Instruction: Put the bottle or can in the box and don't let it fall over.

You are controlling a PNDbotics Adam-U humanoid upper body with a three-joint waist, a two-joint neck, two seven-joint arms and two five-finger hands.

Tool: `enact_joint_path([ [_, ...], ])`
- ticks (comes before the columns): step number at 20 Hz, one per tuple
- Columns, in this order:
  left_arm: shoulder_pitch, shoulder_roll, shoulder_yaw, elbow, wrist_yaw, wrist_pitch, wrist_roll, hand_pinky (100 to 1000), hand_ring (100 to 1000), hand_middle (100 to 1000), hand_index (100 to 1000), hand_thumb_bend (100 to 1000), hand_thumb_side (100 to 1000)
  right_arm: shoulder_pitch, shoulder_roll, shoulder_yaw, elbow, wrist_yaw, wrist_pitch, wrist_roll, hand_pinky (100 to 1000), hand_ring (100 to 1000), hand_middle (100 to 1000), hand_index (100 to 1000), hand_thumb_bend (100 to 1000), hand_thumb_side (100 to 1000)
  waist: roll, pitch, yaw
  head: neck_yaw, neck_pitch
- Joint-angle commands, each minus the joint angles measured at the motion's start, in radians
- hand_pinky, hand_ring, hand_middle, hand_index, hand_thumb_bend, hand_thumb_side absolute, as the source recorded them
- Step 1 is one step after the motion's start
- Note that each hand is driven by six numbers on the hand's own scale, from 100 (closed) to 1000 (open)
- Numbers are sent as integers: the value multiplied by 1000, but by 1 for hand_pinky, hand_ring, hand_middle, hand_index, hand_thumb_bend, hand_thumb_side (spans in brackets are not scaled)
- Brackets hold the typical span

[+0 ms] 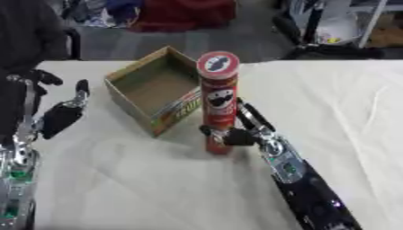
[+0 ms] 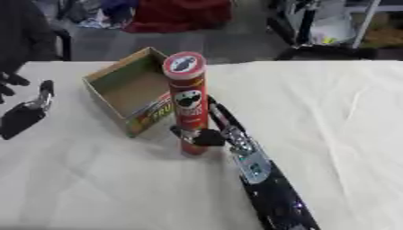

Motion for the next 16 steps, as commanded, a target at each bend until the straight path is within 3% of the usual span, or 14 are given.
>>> enact_joint_path([
  [1,3,11,16,-47,43,20,101,637,703,687,658,294,565,-17,2,-5,12,-17,38,-59,909,1000,1000,979,469,100,11,-6,2,-3,-10],
  [3,21,9,17,-54,99,34,194,620,689,666,651,285,552,-13,2,-12,29,-26,70,-136,902,1000,1000,860,396,100,11,-6,3,-3,-11],
  [6,50,16,13,-34,178,25,253,617,687,660,647,290,564,-11,4,-15,44,-38,115,-263,892,1000,1000,649,116,100,10,-6,5,-6,-13],
  [9,72,16,15,-12,225,7,245,616,686,657,654,288,572,-12,5,-16,47,-67,156,-370,875,1000,949,481,100,100,8,-7,6,-9,-16],
  [12,85,17,24,0,248,-3,231,615,685,655,652,283,576,-14,2,-16,46,-112,183,-468,853,925,875,383,100,100,6,-8,9,-11,-19],
  [16,95,17,37,9,268,-5,221,613,685,653,650,277,580,-26,-26,-9,37,-169,200,-543,845,896,845,359,100,100,3,-10,13,-16,-23],
])
